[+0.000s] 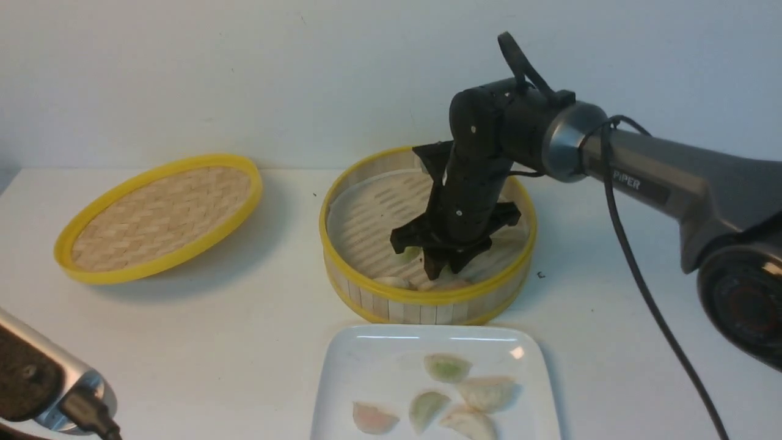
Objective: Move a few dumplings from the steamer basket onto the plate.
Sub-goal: Use the right arm to grab a dumpling from inside the steamer, then use the right arm to put the dumpling into the plate, then use the right arm to grab a dumpling from inside the steamer
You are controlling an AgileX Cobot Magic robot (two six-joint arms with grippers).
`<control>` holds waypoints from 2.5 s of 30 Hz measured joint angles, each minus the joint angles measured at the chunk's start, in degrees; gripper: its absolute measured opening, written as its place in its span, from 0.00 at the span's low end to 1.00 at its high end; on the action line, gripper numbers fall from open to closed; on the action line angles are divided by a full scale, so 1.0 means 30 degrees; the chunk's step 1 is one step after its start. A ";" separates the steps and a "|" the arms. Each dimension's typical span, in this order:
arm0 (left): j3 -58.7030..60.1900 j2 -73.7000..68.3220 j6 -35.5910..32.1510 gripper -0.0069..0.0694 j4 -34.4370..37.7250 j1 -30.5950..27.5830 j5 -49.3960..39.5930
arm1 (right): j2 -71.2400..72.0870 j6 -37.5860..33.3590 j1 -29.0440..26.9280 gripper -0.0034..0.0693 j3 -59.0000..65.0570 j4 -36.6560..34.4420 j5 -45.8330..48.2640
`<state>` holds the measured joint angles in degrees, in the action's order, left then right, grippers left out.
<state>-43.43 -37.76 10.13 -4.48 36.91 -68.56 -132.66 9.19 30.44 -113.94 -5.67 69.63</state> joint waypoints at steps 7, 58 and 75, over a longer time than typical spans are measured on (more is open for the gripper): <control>0.0000 0.0057 0.0243 0.08 -0.0920 0.0000 -0.0623 | 0.1077 0.0232 0.0000 0.35 -0.1884 0.0262 0.0350; 0.0000 0.0179 0.1521 0.08 -0.0924 0.0000 0.0379 | 0.1910 -0.2497 -0.0507 0.75 -0.0769 0.1179 -0.1108; 0.0000 0.0179 0.2105 0.08 -0.0924 0.0000 -0.0256 | -0.1382 -0.3933 -0.0466 0.71 -0.1774 0.0356 -0.2719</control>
<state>-43.43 -37.23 16.45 -7.25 36.91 -69.33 -136.81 -2.61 29.05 -119.27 -4.60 61.47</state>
